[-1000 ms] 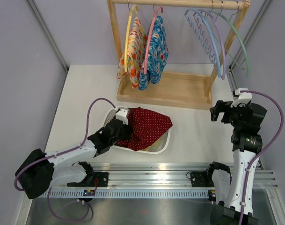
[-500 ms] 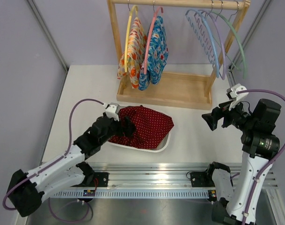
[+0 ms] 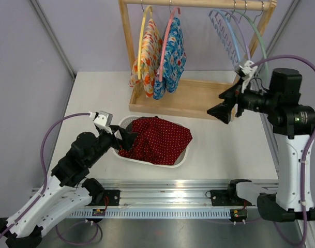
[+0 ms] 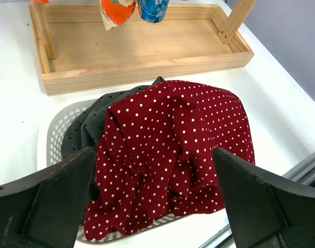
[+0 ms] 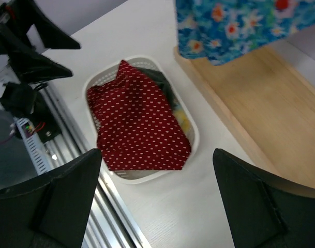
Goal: Remove the skirt from the hanger
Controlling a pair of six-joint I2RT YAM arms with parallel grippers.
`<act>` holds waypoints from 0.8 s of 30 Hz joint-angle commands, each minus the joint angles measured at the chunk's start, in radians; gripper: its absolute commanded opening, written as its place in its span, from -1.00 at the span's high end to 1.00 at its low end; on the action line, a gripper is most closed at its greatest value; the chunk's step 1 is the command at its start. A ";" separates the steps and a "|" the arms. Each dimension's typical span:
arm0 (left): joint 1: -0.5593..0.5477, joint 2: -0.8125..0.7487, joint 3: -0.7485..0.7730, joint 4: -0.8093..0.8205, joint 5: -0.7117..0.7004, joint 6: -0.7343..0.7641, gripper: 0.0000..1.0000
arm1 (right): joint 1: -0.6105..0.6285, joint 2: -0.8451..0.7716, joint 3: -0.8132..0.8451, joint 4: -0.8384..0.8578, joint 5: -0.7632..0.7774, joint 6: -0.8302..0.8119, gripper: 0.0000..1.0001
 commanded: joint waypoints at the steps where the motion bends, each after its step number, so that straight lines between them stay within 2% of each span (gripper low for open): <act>1: 0.004 -0.054 -0.024 -0.028 0.007 0.014 -0.98 | 0.218 0.092 0.115 0.073 0.219 0.124 -0.90; 2: 0.004 -0.069 -0.036 -0.024 0.015 0.008 -0.98 | 0.331 0.127 0.146 0.077 0.262 0.130 -0.89; 5: 0.004 -0.109 -0.059 -0.042 0.001 -0.022 -0.98 | 0.473 0.301 0.304 0.079 0.455 0.153 -0.88; 6: 0.004 -0.124 -0.061 -0.054 -0.014 -0.029 -0.98 | 0.540 0.401 0.420 0.076 0.542 0.171 -0.88; 7: 0.004 -0.132 -0.058 -0.082 -0.025 -0.041 -0.98 | 0.570 0.451 0.482 0.074 0.581 0.181 -0.88; 8: 0.004 -0.136 -0.058 -0.094 -0.033 -0.050 -0.98 | 0.597 0.497 0.584 0.106 0.692 0.201 -0.92; 11: 0.004 -0.170 -0.061 -0.129 -0.051 -0.078 -0.98 | 0.695 0.589 0.631 0.275 0.875 0.297 -0.99; 12: 0.004 -0.178 -0.064 -0.137 -0.057 -0.087 -0.98 | 0.717 0.629 0.669 0.306 1.025 0.348 -0.99; 13: 0.004 -0.193 -0.067 -0.149 -0.060 -0.101 -0.98 | 0.763 0.646 0.685 0.341 1.107 0.385 -0.99; 14: 0.004 -0.199 -0.070 -0.154 -0.062 -0.108 -0.98 | 0.789 0.661 0.697 0.413 1.268 0.399 -0.99; 17: 0.004 -0.221 -0.082 -0.160 -0.062 -0.130 -0.98 | 0.853 0.709 0.708 0.548 1.478 0.374 -0.99; 20: 0.004 -0.225 -0.085 -0.162 -0.053 -0.139 -0.98 | 0.860 0.769 0.741 0.573 1.576 0.391 -0.99; 24: 0.004 -0.224 -0.088 -0.168 -0.047 -0.139 -0.98 | 0.860 0.806 0.696 0.636 1.640 0.368 -0.96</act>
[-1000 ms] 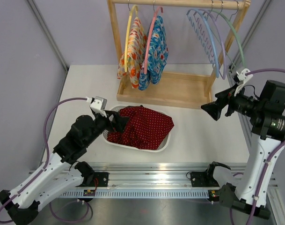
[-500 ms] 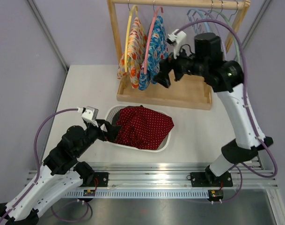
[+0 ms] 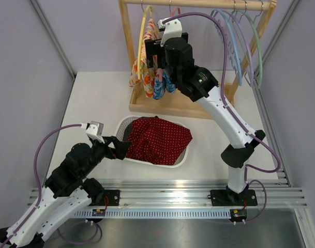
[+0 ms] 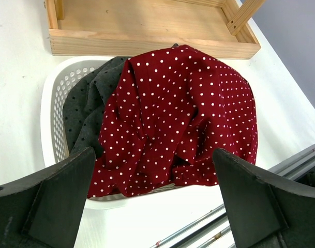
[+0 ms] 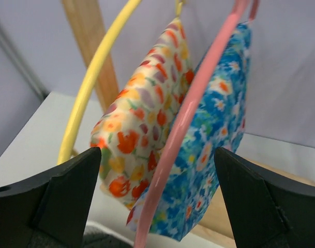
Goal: Remove the skirt from the hanger
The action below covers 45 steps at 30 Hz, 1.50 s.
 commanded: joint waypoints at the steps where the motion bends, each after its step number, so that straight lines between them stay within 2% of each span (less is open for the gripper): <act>1: 0.004 -0.013 -0.005 0.007 -0.003 -0.014 -0.98 | -0.006 0.016 0.000 0.149 0.191 0.006 -0.90; 4: 0.004 -0.019 -0.008 0.004 0.002 -0.014 -0.98 | -0.004 0.022 -0.008 0.166 0.201 0.005 -0.73; 5: 0.004 -0.021 -0.013 0.004 0.002 -0.014 -0.98 | -0.006 0.019 -0.021 0.178 0.197 0.005 -0.61; 10: 0.004 -0.044 -0.016 -0.001 0.008 -0.015 -0.98 | -0.017 0.011 -0.043 0.166 0.179 0.020 -0.38; 11: 0.004 -0.049 -0.014 -0.004 0.009 -0.017 -0.98 | -0.024 0.010 -0.046 0.155 0.164 0.032 -0.23; 13: 0.004 -0.061 -0.013 -0.010 0.008 -0.020 -0.98 | -0.049 0.011 -0.045 0.116 0.120 0.071 -0.10; 14: 0.004 -0.064 -0.011 -0.013 0.009 -0.022 -0.98 | -0.059 0.007 -0.043 0.103 0.099 0.100 0.04; 17: 0.004 -0.070 -0.008 -0.021 0.009 -0.022 -0.98 | -0.096 0.001 -0.046 0.063 0.038 0.124 0.24; 19: 0.004 -0.069 -0.006 -0.021 0.011 -0.025 -0.98 | -0.112 -0.004 -0.049 0.054 0.029 0.118 0.32; 21: 0.004 -0.067 -0.006 -0.016 0.014 -0.025 -0.98 | -0.122 -0.012 -0.051 0.048 0.016 0.111 0.51; 24: 0.004 -0.056 -0.003 -0.008 0.020 -0.029 -0.98 | -0.144 -0.030 -0.052 0.046 0.016 0.069 0.60; 28: 0.004 -0.044 0.004 0.001 0.031 -0.028 -0.98 | -0.181 -0.084 -0.064 0.060 -0.043 0.005 1.00; 32: 0.004 -0.030 0.003 0.024 0.061 -0.012 -0.98 | -0.242 -0.165 -0.060 0.059 -0.160 -0.076 1.00; 37: 0.004 -0.004 0.006 0.051 0.097 0.004 -0.98 | -0.340 -0.223 -0.014 0.037 -0.313 -0.064 1.00; 45: 0.004 0.030 0.007 0.110 0.164 0.058 -0.98 | -0.382 -0.275 0.000 0.020 -0.402 -0.049 1.00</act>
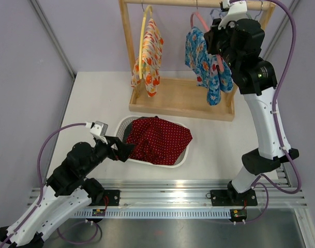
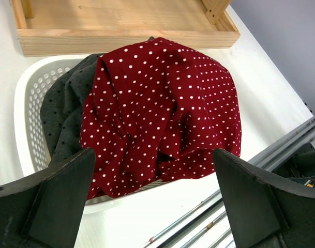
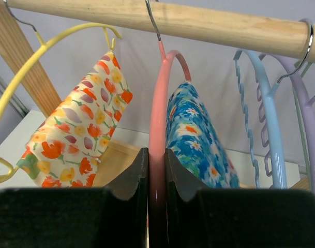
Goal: Remove the skirt from the hanger
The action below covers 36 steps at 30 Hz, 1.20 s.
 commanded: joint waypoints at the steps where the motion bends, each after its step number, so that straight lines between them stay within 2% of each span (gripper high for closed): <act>1: 0.004 0.017 0.015 0.082 0.063 0.046 -0.98 | -0.002 -0.057 0.043 0.116 -0.066 -0.007 1.00; 8: 0.004 0.040 0.025 0.119 0.129 0.065 -0.98 | -0.019 -0.063 0.082 0.106 -0.098 0.005 1.00; 14: 0.004 0.079 0.044 0.245 0.218 0.118 -0.98 | -0.019 -0.109 0.113 0.069 -0.128 0.007 1.00; 20: -0.002 0.233 0.129 0.344 0.285 0.157 -0.98 | -0.018 -0.222 -0.024 0.063 -0.170 -0.013 1.00; 29: -0.242 0.519 0.331 0.527 0.105 0.276 -0.98 | -0.019 -0.443 -0.329 -0.002 -0.303 -0.076 1.00; 34: -0.313 0.753 0.393 0.753 0.135 0.320 -0.98 | -0.044 -0.596 -0.527 -0.064 -0.424 -0.109 1.00; 36: -0.325 0.828 0.426 0.797 0.150 0.331 -0.98 | -0.062 -0.635 -0.588 -0.084 -0.457 -0.112 1.00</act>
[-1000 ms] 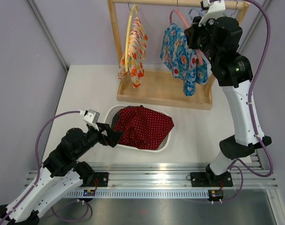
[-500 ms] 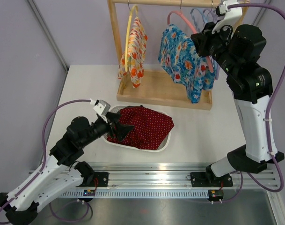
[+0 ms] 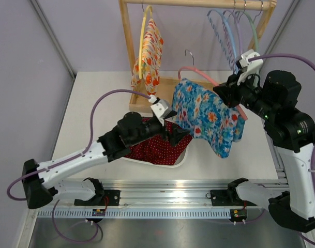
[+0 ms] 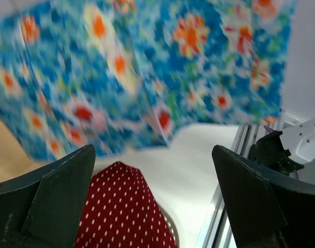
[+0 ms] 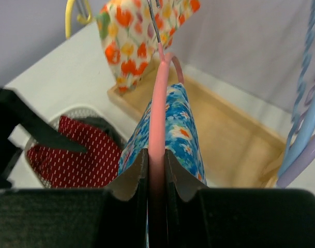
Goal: Remove the skirt from the hanger
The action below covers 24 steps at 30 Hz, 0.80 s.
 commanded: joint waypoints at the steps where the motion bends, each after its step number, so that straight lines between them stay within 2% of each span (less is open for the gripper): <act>1: -0.023 0.159 0.074 0.205 -0.002 0.056 -0.98 | -0.031 -0.099 -0.064 0.043 -0.136 -0.041 1.00; 5: -0.038 0.309 0.143 0.240 -0.074 0.056 -0.98 | -0.057 -0.174 -0.120 0.020 -0.220 -0.026 1.00; 10: -0.055 0.438 0.207 0.300 -0.038 -0.005 -0.95 | -0.077 -0.215 -0.185 0.030 -0.253 -0.004 1.00; 13: -0.076 0.494 0.227 0.341 -0.025 -0.028 -0.86 | -0.084 -0.226 -0.219 0.041 -0.259 0.006 1.00; 16: -0.086 0.527 0.235 0.395 -0.019 -0.057 -0.65 | -0.094 -0.232 -0.239 0.047 -0.269 0.017 1.00; 17: -0.086 0.534 0.235 0.410 -0.018 -0.065 -0.55 | -0.099 -0.234 -0.242 0.049 -0.270 0.019 1.00; 18: -0.086 0.547 0.236 0.435 -0.013 -0.074 -0.30 | -0.103 -0.234 -0.245 0.050 -0.270 0.023 1.00; 20: -0.086 0.560 0.244 0.461 0.002 -0.088 0.03 | -0.108 -0.237 -0.246 0.052 -0.272 0.026 1.00; 21: -0.086 0.571 0.247 0.479 0.005 -0.093 0.44 | -0.114 -0.238 -0.246 0.053 -0.270 0.028 1.00; 24: -0.086 0.576 0.244 0.520 0.011 -0.111 1.00 | -0.123 -0.240 -0.248 0.055 -0.263 0.031 1.00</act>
